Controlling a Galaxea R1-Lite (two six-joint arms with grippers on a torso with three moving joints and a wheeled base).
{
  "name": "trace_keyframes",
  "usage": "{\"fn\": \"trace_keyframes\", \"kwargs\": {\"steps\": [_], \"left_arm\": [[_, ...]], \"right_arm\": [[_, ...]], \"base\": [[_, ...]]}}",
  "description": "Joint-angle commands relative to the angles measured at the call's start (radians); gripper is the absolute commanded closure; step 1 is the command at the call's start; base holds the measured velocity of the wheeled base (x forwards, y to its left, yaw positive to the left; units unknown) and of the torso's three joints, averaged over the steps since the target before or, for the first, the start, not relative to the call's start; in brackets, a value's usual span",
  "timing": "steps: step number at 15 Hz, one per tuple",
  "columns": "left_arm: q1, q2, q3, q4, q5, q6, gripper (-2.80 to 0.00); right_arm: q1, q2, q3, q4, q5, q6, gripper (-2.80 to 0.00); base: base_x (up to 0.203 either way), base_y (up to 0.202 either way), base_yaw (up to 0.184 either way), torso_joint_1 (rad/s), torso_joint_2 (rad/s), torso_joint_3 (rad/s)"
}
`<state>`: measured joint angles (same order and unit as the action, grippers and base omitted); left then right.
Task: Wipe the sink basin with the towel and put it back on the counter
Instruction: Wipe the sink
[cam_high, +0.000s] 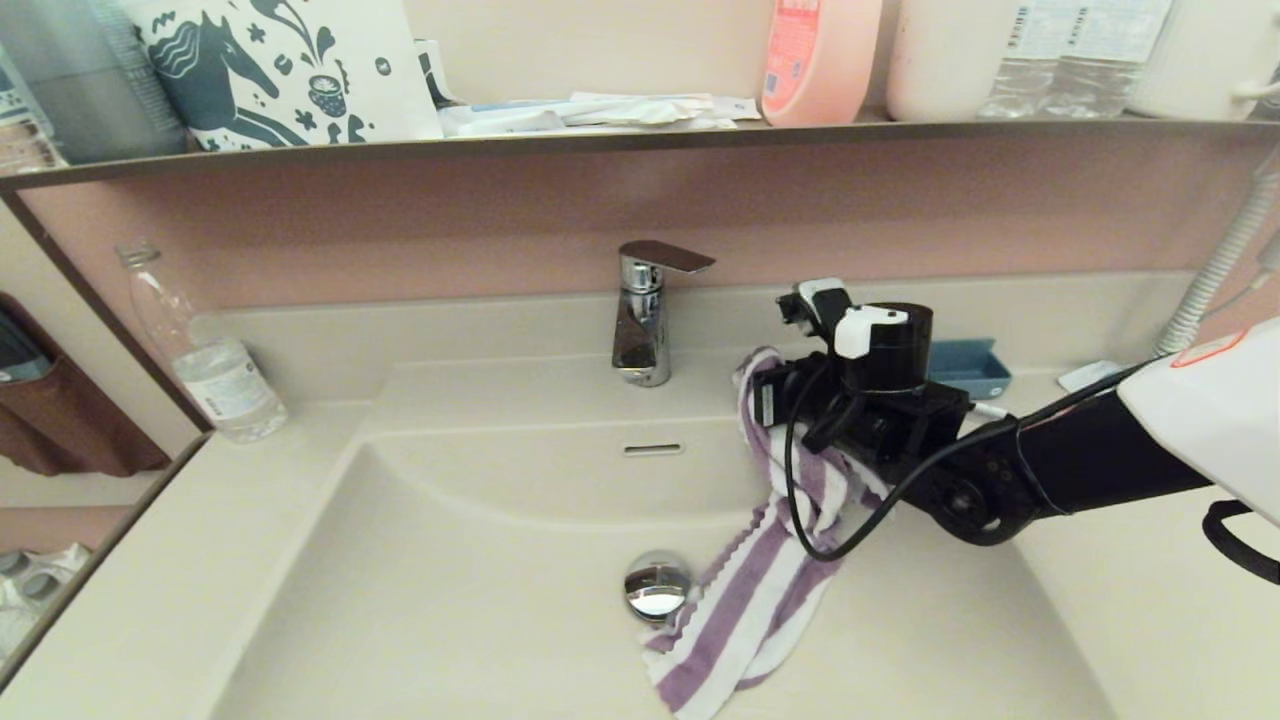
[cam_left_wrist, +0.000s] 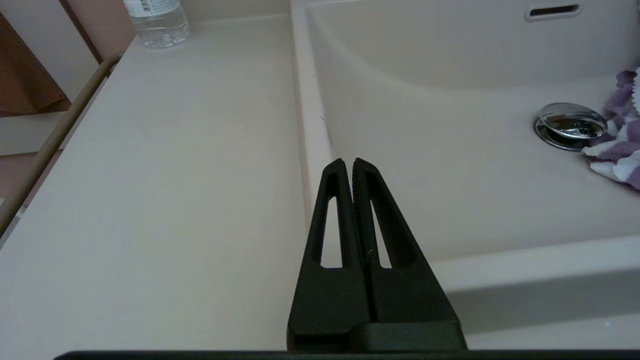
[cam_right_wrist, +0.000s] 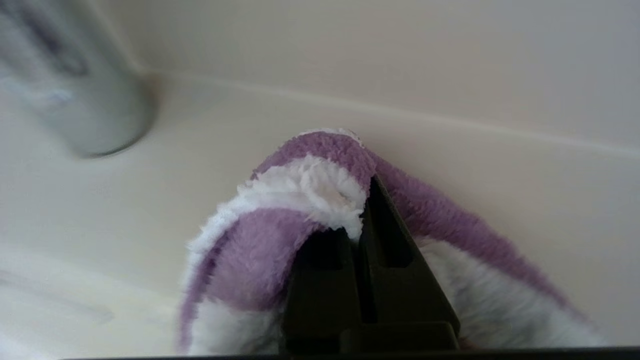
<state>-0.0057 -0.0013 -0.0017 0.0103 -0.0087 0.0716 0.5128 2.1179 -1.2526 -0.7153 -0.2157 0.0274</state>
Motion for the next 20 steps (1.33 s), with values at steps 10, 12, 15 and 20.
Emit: {"fn": "trace_keyframes", "kwargs": {"steps": [10,12,15,20], "left_arm": [[0.000,0.001,0.000,0.000,-0.001,0.000,0.00],[0.000,0.001,0.000,0.000,0.001,0.000,0.00],[0.000,0.001,0.000,0.000,0.000,0.000,0.00],[0.000,0.001,0.000,0.000,-0.001,0.000,0.00]], "right_arm": [[-0.209,-0.281,0.129,0.122,-0.004,0.005,0.00],[-0.222,-0.416,0.164,0.217,-0.003,0.023,0.00],[-0.243,-0.610,0.199,0.423,0.004,0.064,0.00],[-0.219,-0.928,0.221,0.781,0.042,0.114,0.00]], "base": [[0.000,0.000,0.000,0.000,0.00,0.000],[0.000,0.000,0.000,0.000,0.00,0.000],[0.000,0.000,0.000,0.000,0.00,0.000],[0.000,0.000,0.000,0.000,0.00,0.000]]}}
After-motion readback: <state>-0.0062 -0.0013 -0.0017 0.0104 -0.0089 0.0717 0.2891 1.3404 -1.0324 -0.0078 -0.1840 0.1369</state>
